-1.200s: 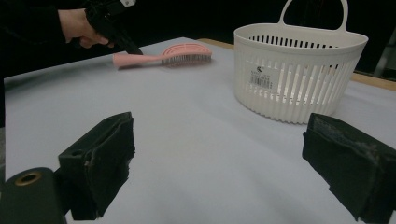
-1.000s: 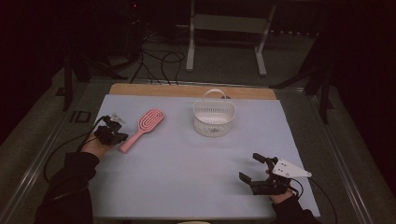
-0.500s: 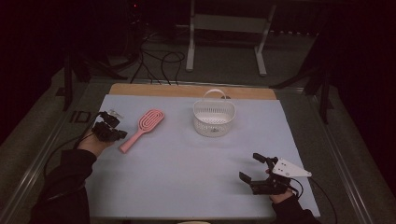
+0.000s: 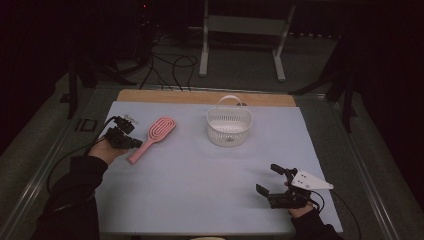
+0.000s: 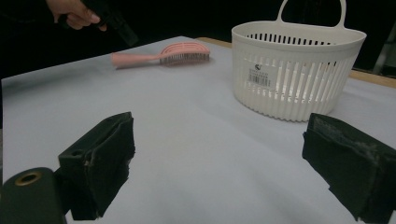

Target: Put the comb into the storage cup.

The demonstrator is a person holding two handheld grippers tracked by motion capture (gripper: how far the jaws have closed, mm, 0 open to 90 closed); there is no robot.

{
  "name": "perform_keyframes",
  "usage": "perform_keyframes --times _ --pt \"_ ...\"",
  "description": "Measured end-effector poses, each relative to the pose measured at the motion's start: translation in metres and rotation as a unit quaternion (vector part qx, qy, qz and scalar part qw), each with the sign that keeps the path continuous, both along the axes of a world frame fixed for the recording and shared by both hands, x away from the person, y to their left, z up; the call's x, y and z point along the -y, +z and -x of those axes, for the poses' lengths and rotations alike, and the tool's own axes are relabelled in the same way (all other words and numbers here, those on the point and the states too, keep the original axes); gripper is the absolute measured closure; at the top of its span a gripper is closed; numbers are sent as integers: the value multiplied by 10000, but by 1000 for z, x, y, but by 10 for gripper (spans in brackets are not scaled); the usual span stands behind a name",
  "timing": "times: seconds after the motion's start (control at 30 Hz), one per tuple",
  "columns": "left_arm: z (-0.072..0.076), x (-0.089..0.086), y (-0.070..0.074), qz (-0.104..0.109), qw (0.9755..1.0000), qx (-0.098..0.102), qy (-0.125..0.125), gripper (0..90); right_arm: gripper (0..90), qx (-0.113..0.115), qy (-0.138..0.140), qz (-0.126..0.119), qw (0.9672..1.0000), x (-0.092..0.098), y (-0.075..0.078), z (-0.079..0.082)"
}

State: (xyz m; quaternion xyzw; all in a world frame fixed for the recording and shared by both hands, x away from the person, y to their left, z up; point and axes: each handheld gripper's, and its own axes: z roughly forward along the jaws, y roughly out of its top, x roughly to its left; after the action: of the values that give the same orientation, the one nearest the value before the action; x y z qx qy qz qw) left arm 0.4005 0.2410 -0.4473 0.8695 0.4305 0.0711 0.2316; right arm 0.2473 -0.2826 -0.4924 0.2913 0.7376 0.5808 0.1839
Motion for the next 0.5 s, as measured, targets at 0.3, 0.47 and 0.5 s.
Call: perform_keyframes --times 0.3,0.47,0.5 --pt "-6 11 7 -16 10000 -67 49 686 90 -7 -4 1 10000 -1 0 0" --pt "-12 14 8 -59 9996 -218 170 558 90 2 2 4 10000 -1 0 0" --pt "-14 14 7 -114 9994 -252 214 530 90 -4 4 6 10000 -1 0 0"
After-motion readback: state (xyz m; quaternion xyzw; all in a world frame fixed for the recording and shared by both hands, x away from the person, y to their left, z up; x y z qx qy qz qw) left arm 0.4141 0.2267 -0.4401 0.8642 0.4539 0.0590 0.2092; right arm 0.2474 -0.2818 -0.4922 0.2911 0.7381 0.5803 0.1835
